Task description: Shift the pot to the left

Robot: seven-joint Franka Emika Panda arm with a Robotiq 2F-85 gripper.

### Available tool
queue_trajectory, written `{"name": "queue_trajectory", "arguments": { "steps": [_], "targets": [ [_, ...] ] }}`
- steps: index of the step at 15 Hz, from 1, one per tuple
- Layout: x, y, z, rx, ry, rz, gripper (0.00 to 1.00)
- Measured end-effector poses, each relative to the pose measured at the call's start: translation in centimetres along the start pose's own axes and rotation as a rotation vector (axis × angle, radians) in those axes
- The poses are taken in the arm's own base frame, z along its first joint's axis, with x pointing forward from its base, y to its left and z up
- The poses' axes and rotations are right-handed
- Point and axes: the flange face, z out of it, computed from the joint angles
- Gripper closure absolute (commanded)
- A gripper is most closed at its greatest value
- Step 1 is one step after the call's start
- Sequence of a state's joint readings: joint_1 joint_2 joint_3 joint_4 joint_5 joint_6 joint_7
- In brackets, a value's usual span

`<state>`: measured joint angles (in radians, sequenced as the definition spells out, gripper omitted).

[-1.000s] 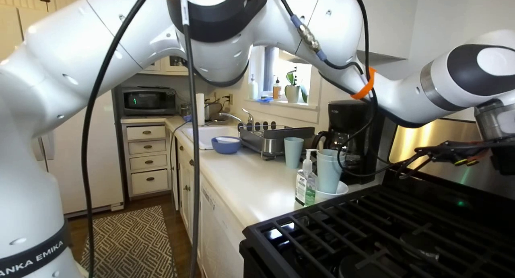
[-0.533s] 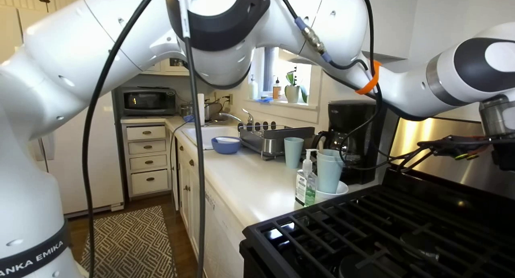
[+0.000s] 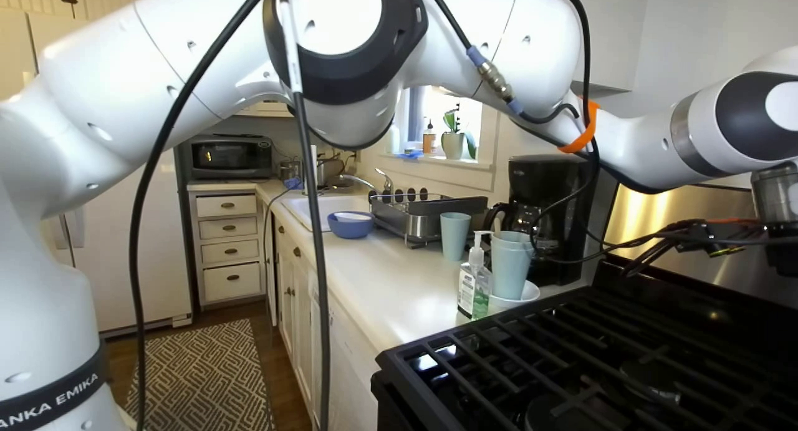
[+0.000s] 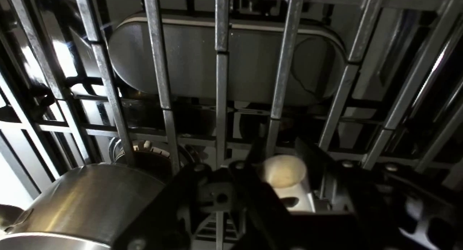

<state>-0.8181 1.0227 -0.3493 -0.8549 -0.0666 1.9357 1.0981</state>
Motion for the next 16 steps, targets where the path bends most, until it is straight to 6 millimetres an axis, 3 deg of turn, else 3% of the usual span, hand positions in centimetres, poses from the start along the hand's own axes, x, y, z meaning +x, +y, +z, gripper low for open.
{"name": "queue_trajectory", "arguments": {
  "steps": [8, 9, 12, 16],
  "targets": [
    [1.1, 0.2, -0.8, 0.022, -0.001, -0.043, 1.0],
    [1.1, 0.2, -0.8, 0.022, -0.001, -0.046, 0.75],
    [1.1, 0.2, -0.8, 0.022, 0.0, -0.051, 0.61],
    [1.1, 0.2, -0.9, 0.023, 0.0, -0.051, 0.33]
  ]
}}
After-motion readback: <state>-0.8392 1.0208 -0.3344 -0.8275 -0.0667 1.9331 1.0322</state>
